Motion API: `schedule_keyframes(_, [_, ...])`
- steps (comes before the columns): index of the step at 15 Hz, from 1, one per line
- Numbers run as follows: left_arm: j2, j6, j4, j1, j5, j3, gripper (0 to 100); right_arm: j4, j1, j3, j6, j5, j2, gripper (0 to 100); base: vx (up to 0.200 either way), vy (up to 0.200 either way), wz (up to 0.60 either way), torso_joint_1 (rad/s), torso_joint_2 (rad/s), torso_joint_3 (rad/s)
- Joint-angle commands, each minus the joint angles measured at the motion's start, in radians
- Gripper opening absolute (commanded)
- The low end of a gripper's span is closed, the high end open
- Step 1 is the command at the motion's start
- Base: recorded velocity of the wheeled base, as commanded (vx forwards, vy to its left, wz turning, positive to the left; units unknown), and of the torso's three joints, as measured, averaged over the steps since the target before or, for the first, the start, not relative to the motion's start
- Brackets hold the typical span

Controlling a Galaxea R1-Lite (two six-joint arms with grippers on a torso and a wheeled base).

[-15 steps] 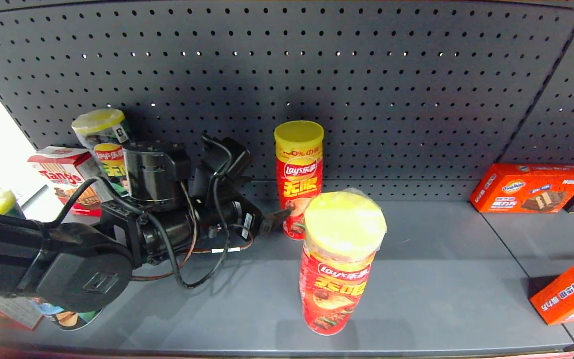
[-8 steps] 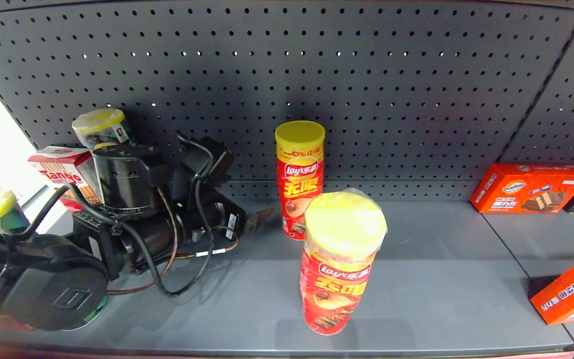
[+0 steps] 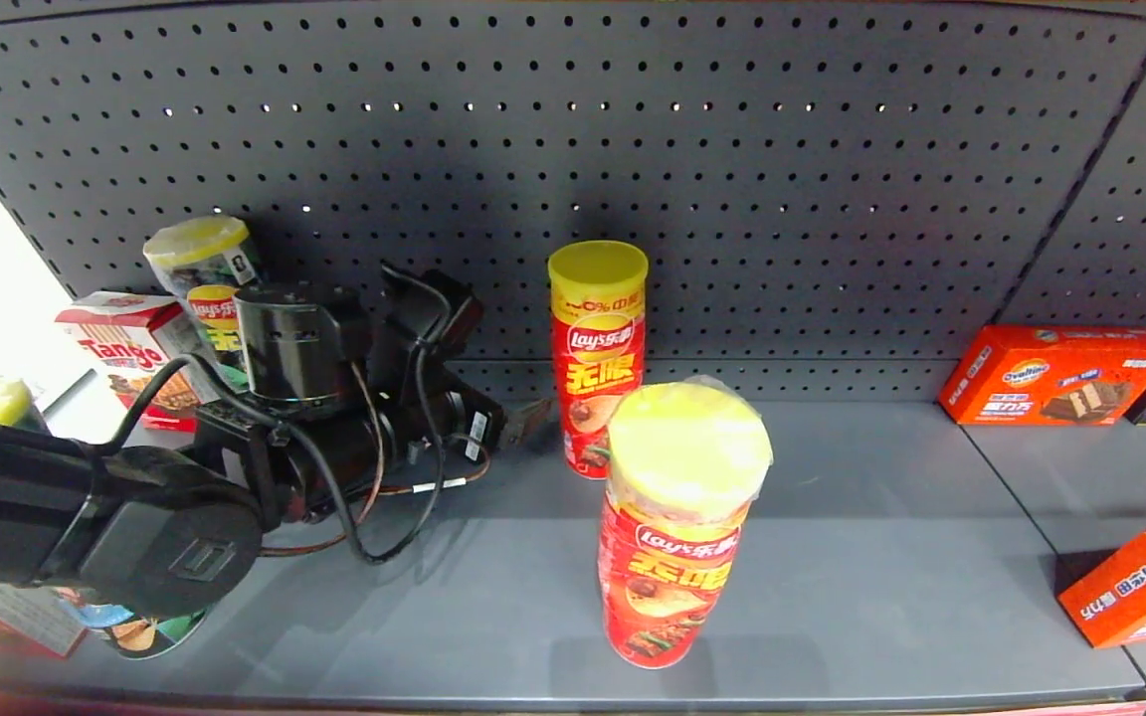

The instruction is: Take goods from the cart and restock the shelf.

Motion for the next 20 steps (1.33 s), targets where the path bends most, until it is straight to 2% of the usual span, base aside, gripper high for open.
schedule_keyframes(1, [0.036, 0.0, 0.0, 0.006, 0.001, -0.018, 100, 0.0, 0.0, 0.0, -0.001, 0.0, 0.0, 100, 0.0, 0.0, 0.0, 0.0, 0.0, 0.0])
schedule_keyframes(20, [0.087, -0.005, 0.008, -0.014, 0.001, -0.087, 100, 0.0, 0.0, 0.0, -0.001, 0.0, 0.0, 100, 0.0, 0.0, 0.0, 0.0, 0.0, 0.0])
